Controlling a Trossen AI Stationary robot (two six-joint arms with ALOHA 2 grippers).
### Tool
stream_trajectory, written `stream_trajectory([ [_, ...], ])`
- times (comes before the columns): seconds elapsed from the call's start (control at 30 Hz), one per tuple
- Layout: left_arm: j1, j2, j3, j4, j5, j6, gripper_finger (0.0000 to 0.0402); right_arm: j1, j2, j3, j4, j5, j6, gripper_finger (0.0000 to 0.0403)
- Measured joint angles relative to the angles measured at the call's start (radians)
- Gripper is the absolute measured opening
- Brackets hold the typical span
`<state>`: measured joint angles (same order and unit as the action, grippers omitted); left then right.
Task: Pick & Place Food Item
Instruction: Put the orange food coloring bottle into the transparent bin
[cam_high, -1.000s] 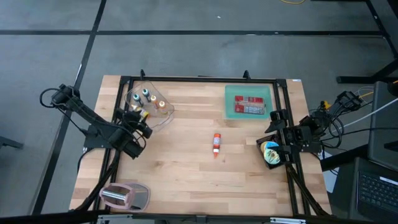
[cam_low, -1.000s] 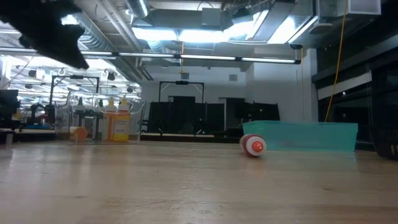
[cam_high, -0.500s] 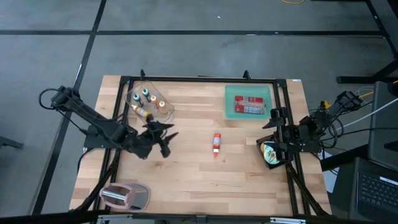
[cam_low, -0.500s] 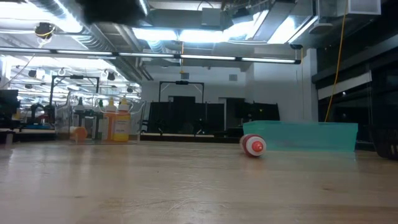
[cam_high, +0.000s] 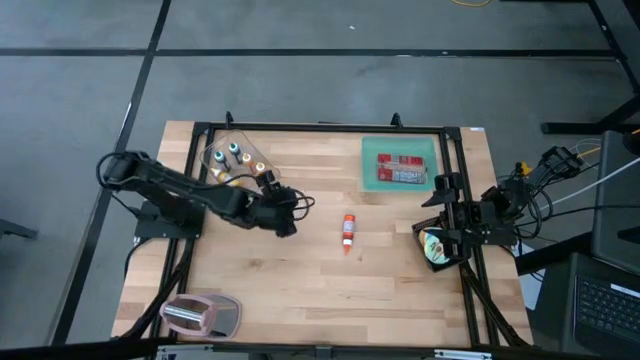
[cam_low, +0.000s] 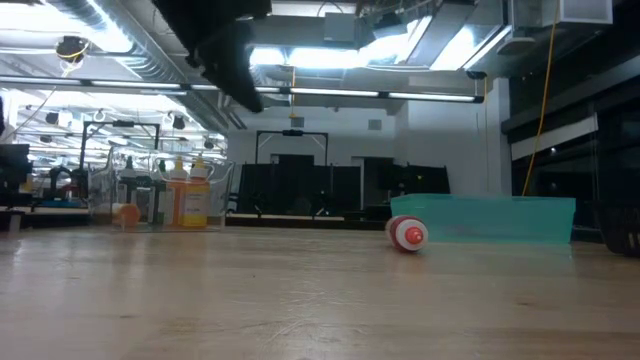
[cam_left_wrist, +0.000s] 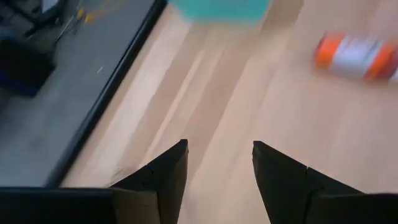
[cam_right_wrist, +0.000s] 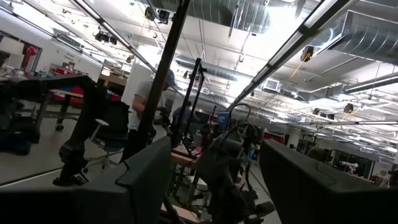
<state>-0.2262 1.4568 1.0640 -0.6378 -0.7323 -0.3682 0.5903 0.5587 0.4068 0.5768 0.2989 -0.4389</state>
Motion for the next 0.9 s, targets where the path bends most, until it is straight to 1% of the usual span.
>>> stream_trajectory([
  [0.17,0.020,0.045,0.130,-0.357,0.006,-0.013,0.0175,0.000,0.000,0.000,-0.002,0.000,0.001,0.0242],
  [0.23,0.023,0.052,0.165,-0.509,0.045,-0.037,0.0175,0.000,0.000,0.000,-0.002,0.000,0.001,0.0242],
  [0.43,0.026,0.052,0.169,-0.864,0.172,-0.092,0.0175,0.001,0.000,0.000,-0.002,-0.003,0.008,0.0242],
  [0.53,0.026,0.051,0.154,-0.912,0.224,-0.069,0.0175,0.001,0.000,0.000,-0.002,-0.004,0.009,0.0242],
  [0.63,0.034,0.051,0.135,-0.916,0.287,0.001,0.0175,0.001,0.000,0.000,-0.002,-0.004,0.009,0.0242],
  [0.73,0.063,0.051,0.112,-0.899,0.338,0.056,0.0175,0.001,0.000,0.000,-0.002,-0.004,0.008,0.0242],
  [0.9,0.134,0.047,0.074,-0.889,0.384,0.096,0.0175,0.001,0.000,0.000,-0.002,-0.004,0.005,0.0242],
])
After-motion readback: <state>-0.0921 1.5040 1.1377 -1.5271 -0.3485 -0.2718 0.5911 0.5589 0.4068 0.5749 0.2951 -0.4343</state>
